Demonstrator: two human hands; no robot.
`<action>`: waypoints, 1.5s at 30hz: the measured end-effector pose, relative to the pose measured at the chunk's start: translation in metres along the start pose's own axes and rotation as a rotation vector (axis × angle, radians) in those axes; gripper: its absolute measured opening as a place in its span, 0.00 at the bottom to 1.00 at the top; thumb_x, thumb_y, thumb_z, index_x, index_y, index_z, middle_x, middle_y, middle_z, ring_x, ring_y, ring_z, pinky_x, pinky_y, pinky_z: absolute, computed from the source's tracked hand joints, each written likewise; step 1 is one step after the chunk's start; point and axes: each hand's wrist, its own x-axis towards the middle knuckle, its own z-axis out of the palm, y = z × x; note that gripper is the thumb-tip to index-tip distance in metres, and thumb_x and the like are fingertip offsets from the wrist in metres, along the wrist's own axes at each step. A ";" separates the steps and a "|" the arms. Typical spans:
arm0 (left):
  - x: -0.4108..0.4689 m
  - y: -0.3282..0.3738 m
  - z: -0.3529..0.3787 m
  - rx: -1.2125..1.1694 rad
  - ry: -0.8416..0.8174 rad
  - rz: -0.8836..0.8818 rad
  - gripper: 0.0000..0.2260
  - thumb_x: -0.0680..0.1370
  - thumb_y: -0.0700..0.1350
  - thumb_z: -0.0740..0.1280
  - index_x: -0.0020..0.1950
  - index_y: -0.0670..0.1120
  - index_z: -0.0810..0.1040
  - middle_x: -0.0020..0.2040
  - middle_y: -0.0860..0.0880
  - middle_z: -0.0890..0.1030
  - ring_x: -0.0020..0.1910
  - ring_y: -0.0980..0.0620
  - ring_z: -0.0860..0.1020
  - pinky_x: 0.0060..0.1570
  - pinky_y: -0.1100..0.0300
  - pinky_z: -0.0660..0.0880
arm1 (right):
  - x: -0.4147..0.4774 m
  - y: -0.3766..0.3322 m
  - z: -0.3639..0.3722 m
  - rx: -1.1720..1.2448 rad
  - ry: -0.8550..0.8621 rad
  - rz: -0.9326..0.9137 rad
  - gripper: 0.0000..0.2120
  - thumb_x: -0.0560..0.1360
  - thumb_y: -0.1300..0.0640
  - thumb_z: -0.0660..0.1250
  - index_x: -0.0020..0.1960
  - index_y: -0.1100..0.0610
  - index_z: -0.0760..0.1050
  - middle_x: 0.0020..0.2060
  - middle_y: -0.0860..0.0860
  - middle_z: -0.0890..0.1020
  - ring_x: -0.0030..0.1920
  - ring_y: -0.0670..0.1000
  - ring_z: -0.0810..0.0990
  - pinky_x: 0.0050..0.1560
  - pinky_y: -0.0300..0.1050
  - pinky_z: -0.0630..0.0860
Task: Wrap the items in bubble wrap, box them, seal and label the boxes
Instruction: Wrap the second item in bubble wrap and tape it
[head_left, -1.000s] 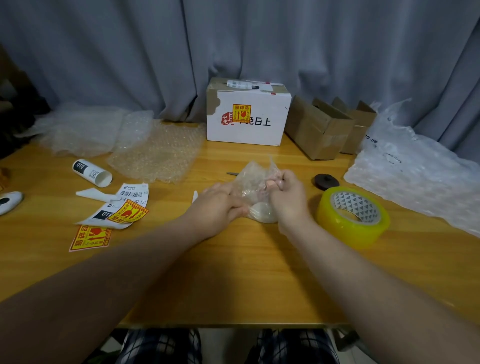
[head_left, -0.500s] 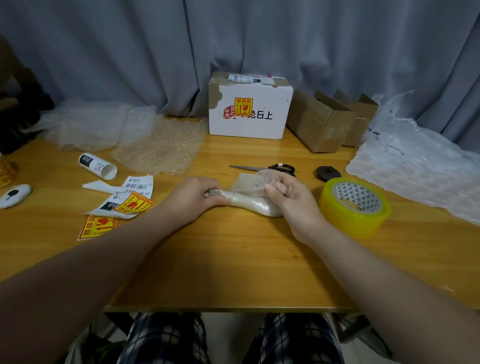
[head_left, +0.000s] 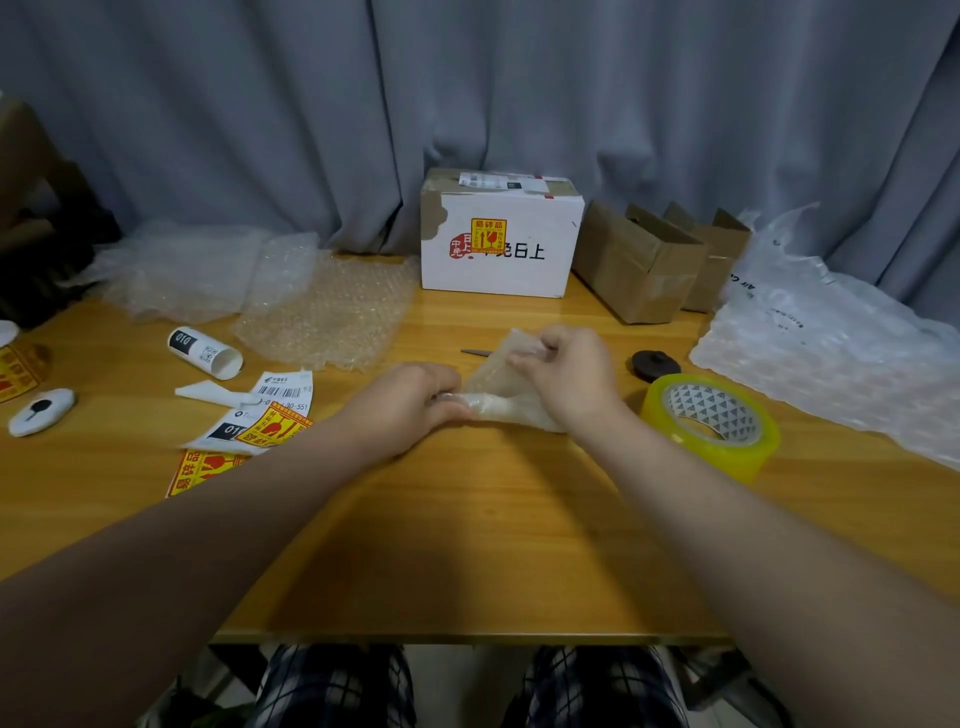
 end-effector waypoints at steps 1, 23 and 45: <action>0.000 0.000 -0.001 -0.030 0.008 -0.008 0.12 0.76 0.51 0.67 0.38 0.45 0.74 0.33 0.52 0.73 0.33 0.56 0.70 0.33 0.60 0.65 | -0.005 0.000 0.001 0.063 0.048 -0.031 0.08 0.73 0.59 0.71 0.42 0.65 0.80 0.39 0.59 0.82 0.43 0.57 0.79 0.44 0.51 0.75; 0.015 0.011 -0.006 -0.620 -0.281 -0.732 0.17 0.81 0.53 0.59 0.36 0.45 0.71 0.25 0.52 0.67 0.20 0.56 0.61 0.20 0.66 0.58 | -0.003 0.023 0.015 -0.659 -0.270 -0.728 0.10 0.73 0.69 0.64 0.53 0.62 0.76 0.48 0.57 0.80 0.50 0.58 0.77 0.40 0.48 0.71; -0.003 -0.012 -0.009 0.404 0.201 0.449 0.06 0.72 0.39 0.70 0.48 0.46 0.80 0.46 0.50 0.81 0.43 0.48 0.78 0.43 0.60 0.66 | 0.023 0.008 -0.027 -0.044 -0.570 -0.247 0.08 0.72 0.65 0.72 0.44 0.53 0.77 0.39 0.45 0.78 0.38 0.44 0.74 0.40 0.35 0.73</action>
